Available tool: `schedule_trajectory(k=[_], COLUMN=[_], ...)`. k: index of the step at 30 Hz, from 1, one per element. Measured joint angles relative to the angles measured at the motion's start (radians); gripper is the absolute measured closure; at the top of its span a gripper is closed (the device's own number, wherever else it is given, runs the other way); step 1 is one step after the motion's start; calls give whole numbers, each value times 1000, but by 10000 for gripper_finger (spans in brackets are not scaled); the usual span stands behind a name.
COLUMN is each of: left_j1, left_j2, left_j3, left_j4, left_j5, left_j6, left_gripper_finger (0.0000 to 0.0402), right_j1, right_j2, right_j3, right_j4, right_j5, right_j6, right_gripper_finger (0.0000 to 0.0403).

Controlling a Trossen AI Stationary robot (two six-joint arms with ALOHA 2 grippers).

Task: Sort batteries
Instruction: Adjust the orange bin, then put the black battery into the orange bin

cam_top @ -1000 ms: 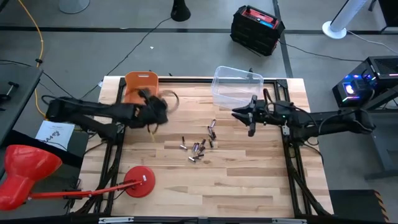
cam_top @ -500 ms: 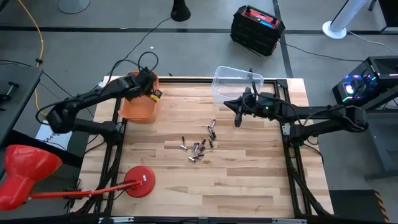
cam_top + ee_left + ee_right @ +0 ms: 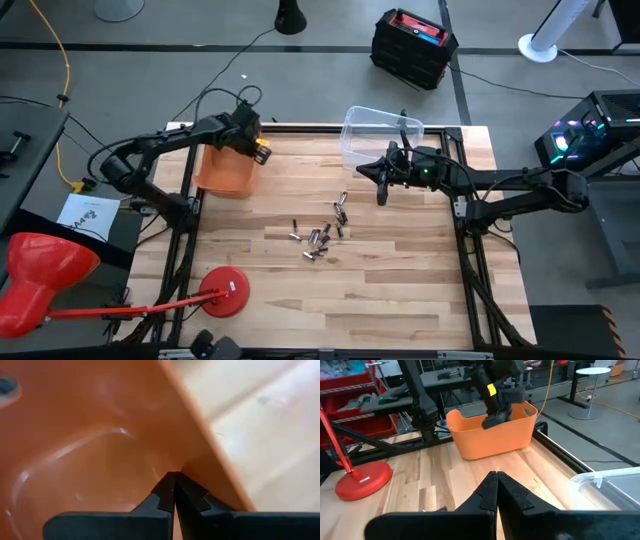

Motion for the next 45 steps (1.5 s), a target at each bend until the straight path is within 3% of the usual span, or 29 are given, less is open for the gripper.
schedule_trajectory(k=[11,16,19,24,29,34,37,40,45], left_j1=[-309,-426,-459,-513,-696,-955,-1043,-1056,-1000], left_j2=[6,4,-42,-184,-270,-184,-87,-3,109], left_j3=[0,0,1,31,-4,-143,-176,-164,-43], left_j4=[227,242,210,177,181,274,290,338,257], left_j5=[61,58,31,-102,-96,-103,-253,-394,-347], left_j6=[-94,-86,-57,-28,-44,30,139,219,434], left_gripper_finger=[401,401,401,401,401,401,401,389,344], right_j1=[0,0,0,0,0,0,0,0,0], right_j2=[0,0,0,0,0,0,0,0,0], right_j3=[0,0,0,0,0,0,0,0,0], right_j4=[1,1,2,2,1,-4,-5,-2,-6], right_j5=[-23,-23,-23,-25,-57,-182,-202,-202,-202], right_j6=[11,9,7,-17,-9,-8,-8,-8,10], right_gripper_finger=[403,403,403,403,403,403,403,403,403])
